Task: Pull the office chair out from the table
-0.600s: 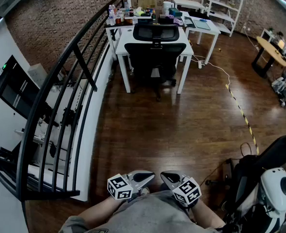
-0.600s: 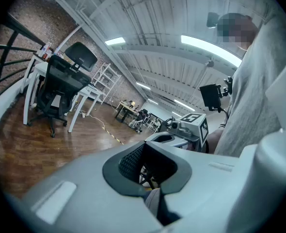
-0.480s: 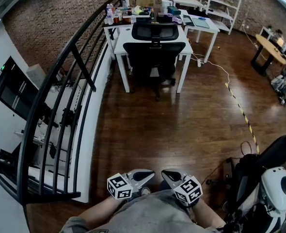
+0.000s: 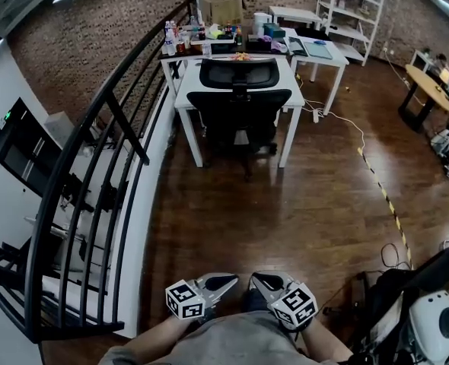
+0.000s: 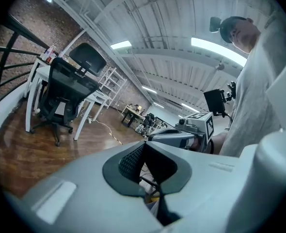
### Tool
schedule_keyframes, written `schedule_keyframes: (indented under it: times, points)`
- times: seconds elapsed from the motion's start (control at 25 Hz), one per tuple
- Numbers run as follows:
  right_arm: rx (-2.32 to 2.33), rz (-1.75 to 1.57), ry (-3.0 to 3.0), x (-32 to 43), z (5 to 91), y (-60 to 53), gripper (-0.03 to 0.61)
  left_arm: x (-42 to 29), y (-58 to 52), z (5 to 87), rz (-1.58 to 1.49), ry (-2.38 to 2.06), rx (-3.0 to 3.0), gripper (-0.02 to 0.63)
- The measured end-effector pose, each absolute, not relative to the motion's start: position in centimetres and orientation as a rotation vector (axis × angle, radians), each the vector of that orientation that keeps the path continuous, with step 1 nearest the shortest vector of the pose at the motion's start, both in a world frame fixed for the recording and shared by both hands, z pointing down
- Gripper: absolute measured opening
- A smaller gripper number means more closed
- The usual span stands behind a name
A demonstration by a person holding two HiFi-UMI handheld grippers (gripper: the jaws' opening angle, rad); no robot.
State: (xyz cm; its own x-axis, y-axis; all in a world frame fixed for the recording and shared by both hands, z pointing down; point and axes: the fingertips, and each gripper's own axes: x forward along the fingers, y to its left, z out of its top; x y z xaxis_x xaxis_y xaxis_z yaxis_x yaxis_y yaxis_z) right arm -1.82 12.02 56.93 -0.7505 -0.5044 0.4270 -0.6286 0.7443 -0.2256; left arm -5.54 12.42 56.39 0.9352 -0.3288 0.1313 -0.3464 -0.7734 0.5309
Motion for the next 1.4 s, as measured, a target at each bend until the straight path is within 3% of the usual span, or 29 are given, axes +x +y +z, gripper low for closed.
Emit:
schedule_keyframes:
  times: [0.68, 1.4]
  points:
    - [0.852, 0.387, -2.7, 4.8, 53.6, -4.4, 0.006, 1.2, -4.3, 52.7, -0.031, -0.602, 2.577, 0.006]
    - [0.935, 0.358, -2.686, 4.3, 52.0, -20.5, 0.006, -1.1, -21.6, 50.0, -0.11, -0.634, 2.622, 0.006]
